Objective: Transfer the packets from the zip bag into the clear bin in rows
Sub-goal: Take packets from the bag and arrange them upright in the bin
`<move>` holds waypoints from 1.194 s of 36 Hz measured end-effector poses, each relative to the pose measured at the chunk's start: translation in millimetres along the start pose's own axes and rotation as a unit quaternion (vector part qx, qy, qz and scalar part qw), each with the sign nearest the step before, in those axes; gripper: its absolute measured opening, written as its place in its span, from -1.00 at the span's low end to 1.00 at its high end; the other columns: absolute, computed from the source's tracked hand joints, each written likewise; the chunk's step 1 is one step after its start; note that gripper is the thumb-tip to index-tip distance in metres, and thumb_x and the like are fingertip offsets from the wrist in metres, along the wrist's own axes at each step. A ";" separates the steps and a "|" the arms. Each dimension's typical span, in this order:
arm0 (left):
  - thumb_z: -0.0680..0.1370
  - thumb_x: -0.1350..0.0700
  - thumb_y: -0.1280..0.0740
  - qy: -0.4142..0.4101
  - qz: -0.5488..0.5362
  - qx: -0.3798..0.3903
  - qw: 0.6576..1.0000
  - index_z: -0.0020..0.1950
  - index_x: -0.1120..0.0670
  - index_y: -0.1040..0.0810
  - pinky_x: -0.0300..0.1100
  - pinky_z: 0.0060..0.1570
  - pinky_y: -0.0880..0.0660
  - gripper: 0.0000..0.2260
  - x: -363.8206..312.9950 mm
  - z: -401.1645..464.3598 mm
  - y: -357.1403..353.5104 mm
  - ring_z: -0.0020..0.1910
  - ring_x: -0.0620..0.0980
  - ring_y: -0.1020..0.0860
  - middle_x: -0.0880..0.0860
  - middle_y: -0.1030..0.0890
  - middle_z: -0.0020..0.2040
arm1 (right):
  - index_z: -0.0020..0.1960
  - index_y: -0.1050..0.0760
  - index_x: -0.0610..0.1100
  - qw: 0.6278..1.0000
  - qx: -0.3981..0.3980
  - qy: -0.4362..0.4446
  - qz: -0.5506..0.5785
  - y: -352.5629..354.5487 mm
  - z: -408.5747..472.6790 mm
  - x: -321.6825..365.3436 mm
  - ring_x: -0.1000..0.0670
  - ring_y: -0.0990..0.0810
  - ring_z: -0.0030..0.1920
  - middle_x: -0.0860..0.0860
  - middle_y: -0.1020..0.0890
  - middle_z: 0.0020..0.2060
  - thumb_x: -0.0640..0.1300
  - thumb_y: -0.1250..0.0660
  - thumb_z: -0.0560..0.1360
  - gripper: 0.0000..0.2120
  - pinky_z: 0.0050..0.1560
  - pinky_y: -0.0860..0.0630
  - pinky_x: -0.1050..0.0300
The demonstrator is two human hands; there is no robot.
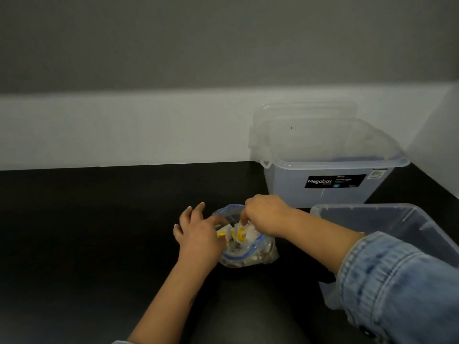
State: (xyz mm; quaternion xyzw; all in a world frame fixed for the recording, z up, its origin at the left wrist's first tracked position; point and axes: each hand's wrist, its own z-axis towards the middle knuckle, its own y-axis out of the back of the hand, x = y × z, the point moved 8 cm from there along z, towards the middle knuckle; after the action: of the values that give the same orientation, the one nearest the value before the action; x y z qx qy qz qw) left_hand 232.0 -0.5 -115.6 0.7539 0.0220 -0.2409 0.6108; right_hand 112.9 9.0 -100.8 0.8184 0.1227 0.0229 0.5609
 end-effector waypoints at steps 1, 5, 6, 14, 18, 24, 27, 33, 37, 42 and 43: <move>0.47 0.00 -0.38 -0.004 -0.002 -0.001 1.000 0.23 -0.28 -0.43 0.20 0.45 0.00 -0.63 0.5 0.2 0.3 0.51 0.09 0.11 -0.02 -0.04 0.54 | 0.29 -0.48 -0.01 1.000 0.017 -0.001 -0.005 -2.8 2.6 1.1 -0.09 -0.50 0.11 -0.08 -0.50 0.14 -0.20 -0.27 0.54 -0.67 -0.02 -0.48 0.07; 0.47 0.00 -0.39 -0.011 -0.012 -0.002 1.000 0.21 -0.28 -0.44 0.19 0.45 0.00 -0.65 3.4 2.0 0.3 0.51 0.07 0.10 -0.04 -0.06 0.53 | 0.17 -0.54 -0.07 0.998 0.057 -0.011 0.013 -9.1 12.5 3.7 -0.10 -0.53 0.06 -0.10 -0.55 0.08 -0.17 -0.28 0.52 -0.77 0.04 -0.52 0.03; 0.47 0.00 -0.39 -0.013 -0.017 -0.002 1.000 0.21 -0.28 -0.45 0.19 0.45 0.00 -0.65 3.8 2.5 0.1 0.51 0.07 0.10 -0.05 -0.07 0.53 | 0.12 -0.55 -0.07 0.997 0.067 -0.015 0.022 -10.9 14.4 3.4 -0.09 -0.54 0.04 -0.09 -0.56 0.05 -0.17 -0.28 0.52 -0.81 0.04 -0.52 0.04; 0.52 0.04 -0.31 -0.031 -0.074 -0.027 0.996 0.29 -0.23 -0.40 0.05 0.38 -0.10 -0.64 1.8 6.3 8.2 0.46 -0.02 -0.08 -0.12 -0.19 0.48 | -0.16 -0.49 0.00 0.978 -0.021 -0.055 0.202 2.9 10.8 -19.5 0.10 -0.48 -0.20 0.11 -0.52 -0.26 -0.12 -0.37 0.48 -0.92 -0.26 -0.34 0.23; 0.56 0.10 -0.28 -0.058 -0.153 -0.068 0.984 0.35 -0.15 -0.37 -0.04 0.37 -0.22 -0.62 -4.0 7.4 16.3 0.40 -0.10 -0.25 -0.13 -0.35 0.39 | -0.20 -0.46 0.05 0.947 -0.096 -0.080 0.297 17.9 0.1 -34.6 0.13 -0.49 -0.21 0.14 -0.51 -0.27 -0.10 -0.37 0.49 -0.86 -0.27 -0.34 0.27; 0.51 0.29 -0.30 -0.142 -0.269 -0.082 0.949 0.38 -0.15 -0.31 -0.42 0.21 -0.27 -0.47 -27.9 -2.9 25.9 0.28 -0.31 -0.28 -0.15 -0.35 0.38 | -0.14 -0.50 -0.03 0.861 -0.171 -0.127 0.462 33.3 -18.8 -56.7 0.12 -0.51 -0.25 0.10 -0.55 -0.28 -0.20 -0.45 0.43 -0.85 -0.27 -0.40 0.29; 0.45 0.24 -0.40 -0.201 -0.201 -0.063 0.957 0.42 -0.19 -0.24 -0.40 0.27 -0.19 -0.36 -47.0 -5.8 20.0 0.39 -0.28 -0.19 -0.20 -0.19 0.47 | -0.11 -0.50 -0.05 0.826 -0.176 -0.135 0.519 35.2 -27.8 -60.9 0.14 -0.47 -0.33 0.05 -0.56 -0.29 -0.23 -0.46 0.42 -0.83 -0.34 -0.32 0.30; 0.46 0.15 -0.43 -0.215 -0.201 -0.097 0.951 0.45 -0.13 -0.26 -0.31 0.34 -0.27 -0.38 -59.2 -8.5 13.2 0.39 -0.23 -0.28 -0.17 -0.26 0.46 | -0.05 -0.55 -0.14 0.752 -0.158 -0.156 0.621 26.5 -43.0 -62.4 0.10 -0.41 -0.43 0.02 -0.57 -0.31 -0.22 -0.44 0.44 -0.88 -0.46 -0.33 0.30; 0.56 0.14 -0.30 -0.174 -0.311 -0.121 0.927 0.33 -0.07 -0.44 -0.38 0.12 -0.47 -0.66 -53.6 -7.9 17.5 0.06 -0.34 -0.52 -0.17 -0.58 0.11 | -0.07 -0.55 -0.11 0.711 -0.163 -0.142 0.670 24.7 -50.1 -61.1 0.08 -0.38 -0.49 -0.01 -0.68 -0.28 0.02 -0.37 0.50 -0.81 -0.46 -0.29 0.30; 0.59 0.13 -0.24 -0.083 -0.527 0.005 0.846 0.21 -0.03 -0.49 -0.30 -0.04 -0.57 -0.78 -54.0 -4.7 2.0 0.00 -0.19 -0.63 -0.07 -0.65 0.04 | 0.02 -0.52 -0.10 0.719 -0.188 -0.148 0.652 25.9 -58.6 -65.7 0.17 -0.40 -0.54 0.00 -0.64 -0.27 0.01 -0.23 0.58 -0.80 -0.44 -0.30 0.32; 0.59 0.15 -0.23 -0.067 -0.565 0.028 0.822 0.20 -0.02 -0.50 -0.29 -0.06 -0.58 -0.79 -55.6 -5.4 -1.2 -0.01 -0.15 -0.64 -0.04 -0.66 0.03 | 0.00 -0.52 -0.10 0.723 -0.199 -0.146 0.646 25.7 -59.8 -66.8 0.21 -0.42 -0.56 -0.01 -0.62 -0.27 -0.04 -0.28 0.57 -0.87 -0.44 -0.32 0.33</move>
State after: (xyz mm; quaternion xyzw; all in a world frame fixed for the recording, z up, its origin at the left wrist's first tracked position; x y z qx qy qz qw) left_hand 184.3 19.4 -94.2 0.6085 0.3961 -0.5940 0.3462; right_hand 42.2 39.7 -48.2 0.5624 -0.5261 0.2835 0.5714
